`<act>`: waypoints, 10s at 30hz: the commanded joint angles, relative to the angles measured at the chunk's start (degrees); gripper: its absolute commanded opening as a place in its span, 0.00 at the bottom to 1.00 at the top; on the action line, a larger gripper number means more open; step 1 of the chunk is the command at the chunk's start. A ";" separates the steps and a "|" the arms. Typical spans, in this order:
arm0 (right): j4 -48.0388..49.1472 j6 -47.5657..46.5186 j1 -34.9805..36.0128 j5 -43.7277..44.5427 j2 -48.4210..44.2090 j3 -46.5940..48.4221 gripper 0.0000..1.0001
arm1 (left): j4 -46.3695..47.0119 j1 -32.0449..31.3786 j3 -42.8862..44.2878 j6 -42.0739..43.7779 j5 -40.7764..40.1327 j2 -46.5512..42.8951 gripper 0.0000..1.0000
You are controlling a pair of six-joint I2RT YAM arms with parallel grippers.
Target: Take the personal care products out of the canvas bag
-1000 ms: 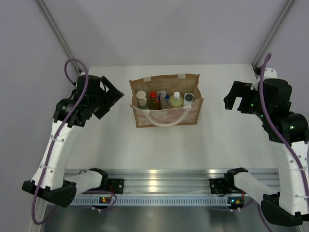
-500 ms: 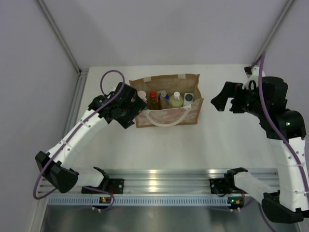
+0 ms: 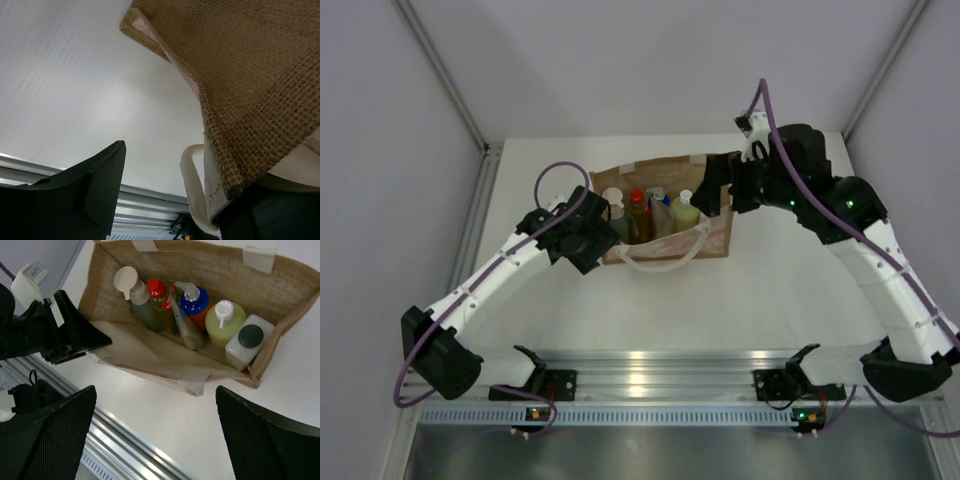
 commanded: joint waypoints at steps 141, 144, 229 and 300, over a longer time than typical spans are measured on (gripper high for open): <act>13.67 -10.57 -12.35 6.85 13.97 0.48 0.63 | 2.88 -1.89 1.75 4.47 -0.51 2.72 0.36; 13.76 -11.01 -6.45 4.85 13.79 0.75 0.62 | 2.88 -1.97 2.89 6.31 -0.08 4.21 0.34; 11.74 -10.40 -0.89 16.35 30.50 9.80 0.00 | 2.79 -1.71 4.47 15.81 -0.86 6.67 0.32; -3.85 -10.58 -9.58 26.73 5.82 20.64 0.00 | 2.79 -1.80 4.21 14.14 1.07 8.78 0.31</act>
